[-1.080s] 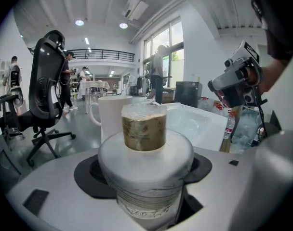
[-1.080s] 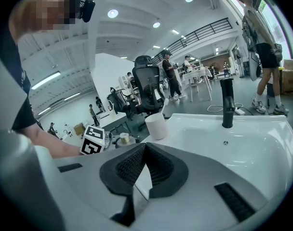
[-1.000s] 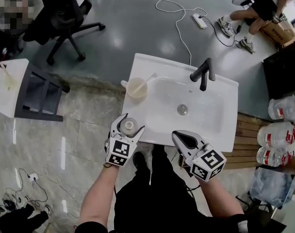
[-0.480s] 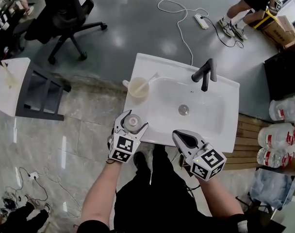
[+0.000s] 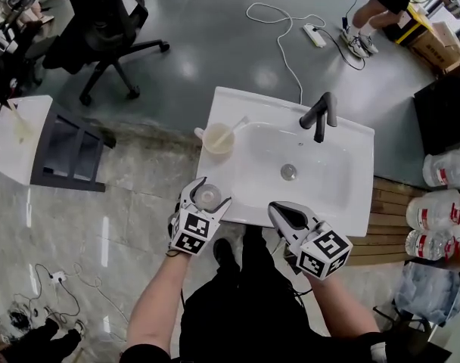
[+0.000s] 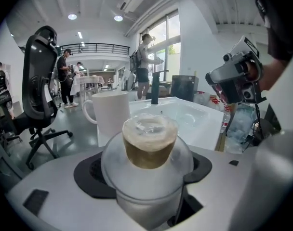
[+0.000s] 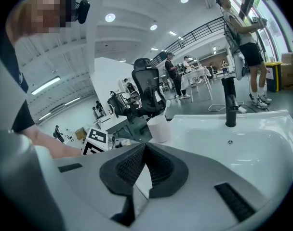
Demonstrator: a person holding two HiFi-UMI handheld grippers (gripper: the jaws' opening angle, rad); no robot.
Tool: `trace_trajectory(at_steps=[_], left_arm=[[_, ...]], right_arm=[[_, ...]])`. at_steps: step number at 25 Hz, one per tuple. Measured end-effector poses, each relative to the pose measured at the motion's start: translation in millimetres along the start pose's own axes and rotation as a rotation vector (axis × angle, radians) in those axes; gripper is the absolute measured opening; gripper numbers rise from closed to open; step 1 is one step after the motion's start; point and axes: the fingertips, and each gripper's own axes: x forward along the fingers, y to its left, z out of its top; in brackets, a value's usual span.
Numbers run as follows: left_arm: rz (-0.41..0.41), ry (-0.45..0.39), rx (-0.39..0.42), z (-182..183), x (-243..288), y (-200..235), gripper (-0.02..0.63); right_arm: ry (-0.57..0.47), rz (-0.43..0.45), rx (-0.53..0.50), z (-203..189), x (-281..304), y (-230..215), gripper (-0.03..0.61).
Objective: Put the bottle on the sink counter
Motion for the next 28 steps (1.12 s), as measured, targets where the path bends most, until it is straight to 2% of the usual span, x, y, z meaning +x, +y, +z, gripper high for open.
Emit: trace_trajectory(at_steps=[13,28], left_arm=[[-0.004,-0.010,0.030,1.0,-10.2,-0.3,0.344],[0.003,-0.036,0.005,-3.2,-26.0,-3.1,0.345]], right_arm=[[-0.001,-0.007,-0.001,0.6,-2.6,-0.5,0.014],[0.012,0.006,-0.019,-4.1,-8.0,9.3,0.014]])
